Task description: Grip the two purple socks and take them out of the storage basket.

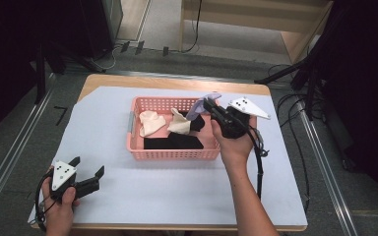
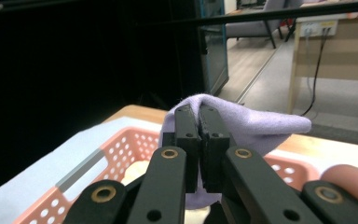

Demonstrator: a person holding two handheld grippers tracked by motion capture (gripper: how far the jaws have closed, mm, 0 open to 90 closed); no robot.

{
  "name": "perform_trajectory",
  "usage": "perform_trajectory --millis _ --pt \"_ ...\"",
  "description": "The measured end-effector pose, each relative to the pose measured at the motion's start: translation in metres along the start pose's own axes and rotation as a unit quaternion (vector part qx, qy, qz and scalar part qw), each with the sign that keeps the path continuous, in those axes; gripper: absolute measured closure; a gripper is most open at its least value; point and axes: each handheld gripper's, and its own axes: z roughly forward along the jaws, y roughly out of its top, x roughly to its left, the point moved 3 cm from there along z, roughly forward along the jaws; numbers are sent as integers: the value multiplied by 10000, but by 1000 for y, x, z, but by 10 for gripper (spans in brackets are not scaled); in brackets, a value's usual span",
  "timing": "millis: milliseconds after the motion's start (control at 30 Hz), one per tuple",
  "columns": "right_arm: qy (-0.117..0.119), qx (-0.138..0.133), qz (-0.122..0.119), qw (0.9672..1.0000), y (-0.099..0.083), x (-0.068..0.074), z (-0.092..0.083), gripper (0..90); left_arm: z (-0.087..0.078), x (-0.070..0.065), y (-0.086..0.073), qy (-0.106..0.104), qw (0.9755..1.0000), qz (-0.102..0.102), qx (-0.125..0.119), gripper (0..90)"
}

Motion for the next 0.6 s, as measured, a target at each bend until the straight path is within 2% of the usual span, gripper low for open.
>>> perform_trajectory --millis 267,600 --pt "-308 -240 43 9992 8 -21 -19 885 0 0 0 1 10000 18 -1 150" --pt "-708 -360 220 9966 6 -54 -43 884 0 0 0 1 10000 52 29 150"
